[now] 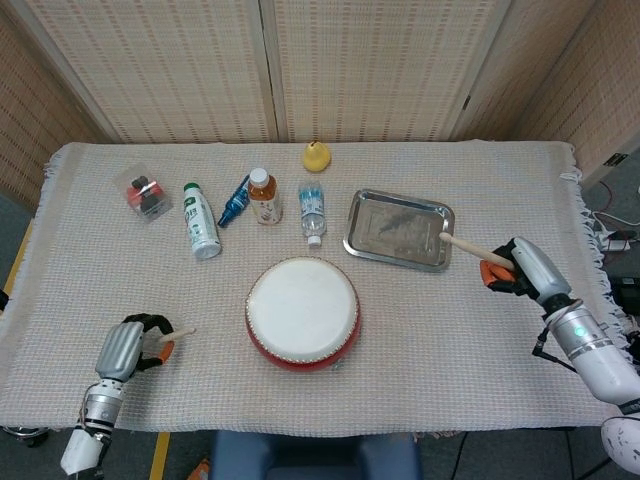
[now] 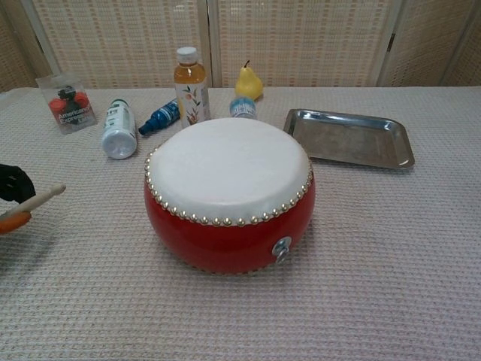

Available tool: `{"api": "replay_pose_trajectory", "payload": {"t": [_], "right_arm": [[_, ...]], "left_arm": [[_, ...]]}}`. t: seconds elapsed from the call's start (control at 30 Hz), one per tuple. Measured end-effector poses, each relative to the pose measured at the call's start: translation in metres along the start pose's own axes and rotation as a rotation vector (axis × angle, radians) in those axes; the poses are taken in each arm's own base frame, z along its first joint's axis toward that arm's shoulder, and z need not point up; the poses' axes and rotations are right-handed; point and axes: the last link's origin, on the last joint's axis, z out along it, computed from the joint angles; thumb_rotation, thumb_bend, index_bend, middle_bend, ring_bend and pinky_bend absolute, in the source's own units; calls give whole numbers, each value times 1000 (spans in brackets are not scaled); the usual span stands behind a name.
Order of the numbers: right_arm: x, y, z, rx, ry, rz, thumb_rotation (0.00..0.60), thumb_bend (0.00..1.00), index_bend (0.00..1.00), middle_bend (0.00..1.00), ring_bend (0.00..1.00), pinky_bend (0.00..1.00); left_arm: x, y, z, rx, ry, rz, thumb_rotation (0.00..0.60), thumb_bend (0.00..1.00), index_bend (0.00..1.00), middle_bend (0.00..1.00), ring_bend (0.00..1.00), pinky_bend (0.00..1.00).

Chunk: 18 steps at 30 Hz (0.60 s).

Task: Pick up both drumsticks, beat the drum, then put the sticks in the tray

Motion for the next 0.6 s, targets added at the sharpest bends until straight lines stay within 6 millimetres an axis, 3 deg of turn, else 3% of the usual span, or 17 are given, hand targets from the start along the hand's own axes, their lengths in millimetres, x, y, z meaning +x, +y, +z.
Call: {"api": "replay_pose_trajectory", "payload": {"t": [0.23,0.6], "right_arm": [[-1,-1,-1,5,-2,3,600,784,1000,1000,1000,1000],[-1,-1,-3,5,-13,10,600,784,1000,1000,1000,1000]], "left_arm": [[19,-5,-2,-14,60,-328,600,384,692,513,389,326],[26,-10,1,6,-13,-988,600,384,644,519,398,325]]}}
